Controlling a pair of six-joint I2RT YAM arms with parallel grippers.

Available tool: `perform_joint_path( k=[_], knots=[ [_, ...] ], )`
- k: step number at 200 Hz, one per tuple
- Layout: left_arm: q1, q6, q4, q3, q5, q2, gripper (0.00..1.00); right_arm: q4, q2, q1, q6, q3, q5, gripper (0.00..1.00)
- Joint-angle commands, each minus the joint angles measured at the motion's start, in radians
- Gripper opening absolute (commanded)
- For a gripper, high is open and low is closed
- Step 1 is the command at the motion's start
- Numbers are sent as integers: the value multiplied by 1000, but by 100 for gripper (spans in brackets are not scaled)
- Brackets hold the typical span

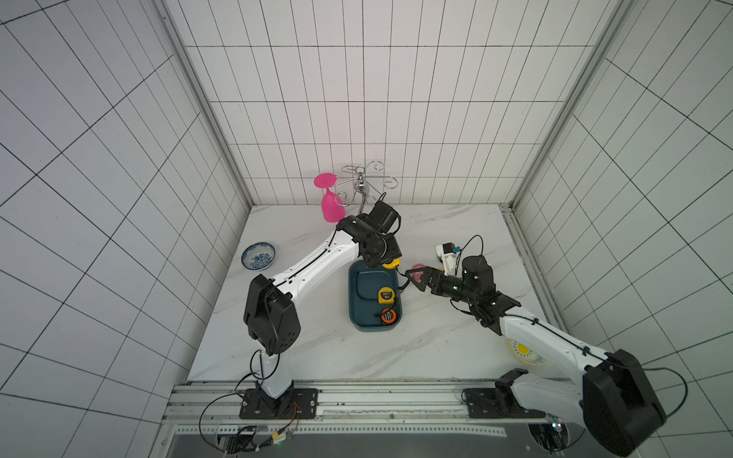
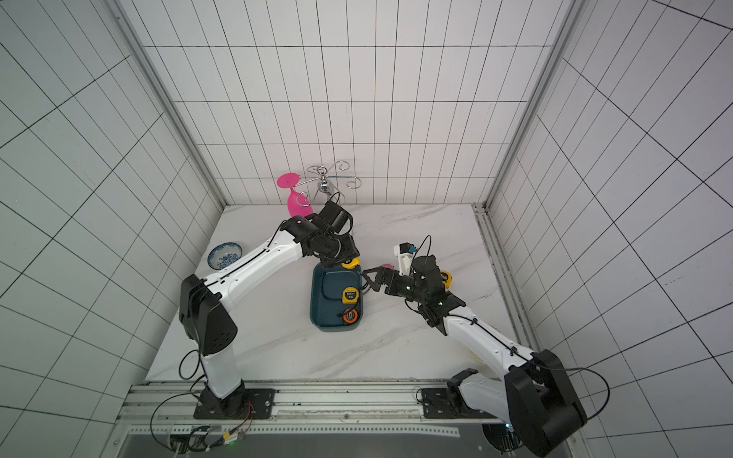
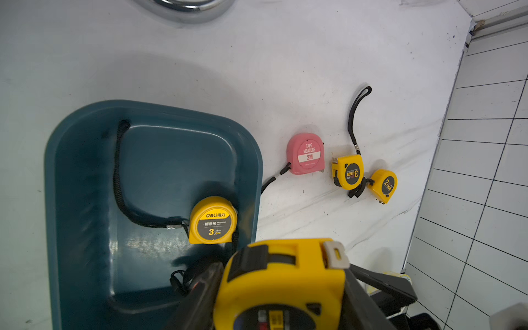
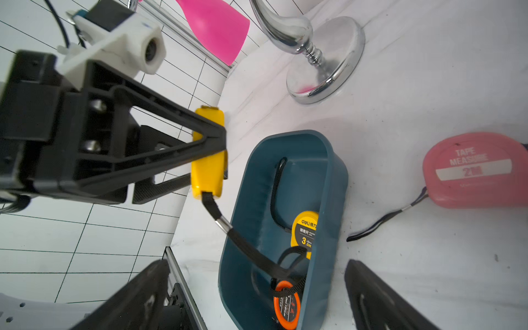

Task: Take the tape measure out of the storage box
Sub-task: Place the tape measure at the center of the board.

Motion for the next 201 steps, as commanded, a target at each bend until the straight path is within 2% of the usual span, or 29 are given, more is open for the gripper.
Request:
perform_joint_path(
  k=[1,67,136,161,201],
  knots=[
    [-1,-49,63,50,57,19,0,71,-8,17,-21,-25,24,99],
    [-31,-126,121,57,147,21,0,222,45,31,-17,-53,71,91],
    [-57,-165,162,-12,191,-18,0,282,51,36,-29,-68,136,82],
    [-63,-172,172,-29,199,-26,0,295,61,38,-18,-75,140,72],
    [-66,-176,186,-35,203,-32,0,313,73,39,-1,-89,132,48]
  ],
)
